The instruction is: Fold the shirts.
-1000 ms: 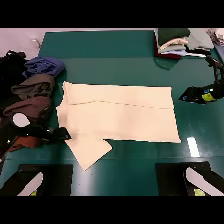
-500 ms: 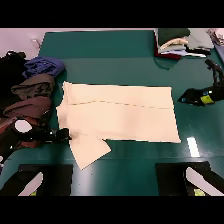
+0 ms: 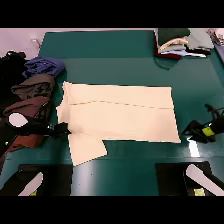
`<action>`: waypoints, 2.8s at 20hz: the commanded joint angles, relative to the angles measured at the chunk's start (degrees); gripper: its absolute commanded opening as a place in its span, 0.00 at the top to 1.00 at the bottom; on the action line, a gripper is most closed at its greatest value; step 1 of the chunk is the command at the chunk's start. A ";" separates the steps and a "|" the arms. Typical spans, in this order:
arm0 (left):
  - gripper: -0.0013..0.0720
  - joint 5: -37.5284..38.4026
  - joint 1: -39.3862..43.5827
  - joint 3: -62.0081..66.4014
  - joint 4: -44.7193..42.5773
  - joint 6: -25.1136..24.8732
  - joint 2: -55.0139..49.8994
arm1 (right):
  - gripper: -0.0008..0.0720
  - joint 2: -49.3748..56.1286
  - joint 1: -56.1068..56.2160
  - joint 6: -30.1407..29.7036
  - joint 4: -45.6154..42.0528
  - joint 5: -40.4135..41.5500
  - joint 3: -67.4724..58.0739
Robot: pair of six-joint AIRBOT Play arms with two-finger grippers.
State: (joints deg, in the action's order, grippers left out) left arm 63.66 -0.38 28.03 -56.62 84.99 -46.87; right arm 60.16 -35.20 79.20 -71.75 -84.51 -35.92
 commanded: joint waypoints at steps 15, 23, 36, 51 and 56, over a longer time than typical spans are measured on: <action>0.95 23.45 -0.02 4.81 -1.64 6.47 17.73 | 0.97 -14.69 17.38 0.98 -10.47 -8.59 -6.05; 0.95 3.15 -0.02 18.12 -7.21 3.45 1.05 | 0.97 -4.90 22.10 2.47 -10.23 1.18 -16.68; 0.17 -10.03 -0.02 42.45 -7.06 1.57 -30.80 | 0.43 26.71 24.50 0.04 5.99 6.91 -44.57; 0.95 -16.61 15.89 43.28 -2.21 1.99 -32.96 | 0.68 34.73 13.90 -13.03 25.64 11.91 -25.38; 0.95 -20.65 23.69 48.19 2.62 1.55 -42.45 | 0.97 28.98 18.43 -13.22 25.62 7.76 -35.32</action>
State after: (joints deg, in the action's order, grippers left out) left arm 45.58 19.07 73.47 -56.60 86.70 -84.64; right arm 91.98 -19.03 66.61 -47.29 -74.65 -66.94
